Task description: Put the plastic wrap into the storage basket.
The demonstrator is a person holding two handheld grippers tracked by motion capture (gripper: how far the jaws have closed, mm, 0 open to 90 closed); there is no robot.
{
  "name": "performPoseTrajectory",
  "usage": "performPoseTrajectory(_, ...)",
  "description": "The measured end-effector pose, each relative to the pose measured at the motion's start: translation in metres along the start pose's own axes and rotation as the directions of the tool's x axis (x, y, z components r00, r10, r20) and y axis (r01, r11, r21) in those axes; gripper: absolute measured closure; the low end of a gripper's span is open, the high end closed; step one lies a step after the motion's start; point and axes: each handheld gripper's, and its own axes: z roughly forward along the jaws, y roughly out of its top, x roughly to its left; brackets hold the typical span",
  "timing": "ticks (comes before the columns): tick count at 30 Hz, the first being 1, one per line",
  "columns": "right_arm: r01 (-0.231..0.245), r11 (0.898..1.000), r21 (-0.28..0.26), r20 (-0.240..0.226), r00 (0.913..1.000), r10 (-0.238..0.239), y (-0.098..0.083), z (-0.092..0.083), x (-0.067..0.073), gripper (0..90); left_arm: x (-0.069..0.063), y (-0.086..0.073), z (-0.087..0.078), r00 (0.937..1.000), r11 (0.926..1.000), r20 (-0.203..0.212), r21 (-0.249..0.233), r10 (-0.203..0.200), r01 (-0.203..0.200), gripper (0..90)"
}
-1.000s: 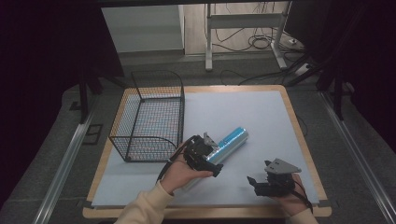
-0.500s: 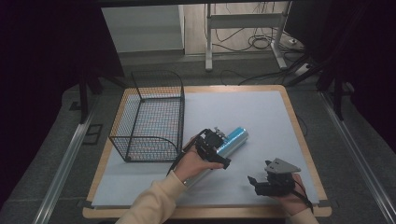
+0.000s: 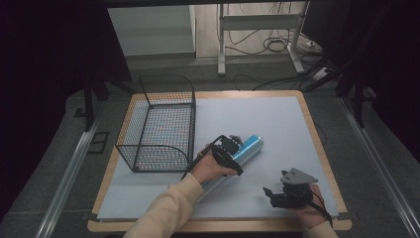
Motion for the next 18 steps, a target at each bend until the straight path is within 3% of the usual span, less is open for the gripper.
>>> performPoseTrajectory(3,0.006,1.0,0.011,0.01,0.9999,-0.006,0.0,0.0,0.0,13.8,0.003,0.0,0.005,0.9999,0.9997,0.003,0.023,-0.01,0.01,20.5)
performPoseTrajectory(8,0.008,1.0,0.014,0.012,0.9999,-0.008,0.0,0.0,0.0,14.0,0.003,-0.001,0.006,0.9995,0.9995,0.023,0.022,-0.024,0.023,23.4)
performPoseTrajectory(18,0.02,1.0,0.023,0.012,0.9997,-0.02,0.0,0.0,0.0,15.1,0.003,-0.002,0.014,0.9998,0.9982,-0.012,0.058,-0.015,0.016,30.3)
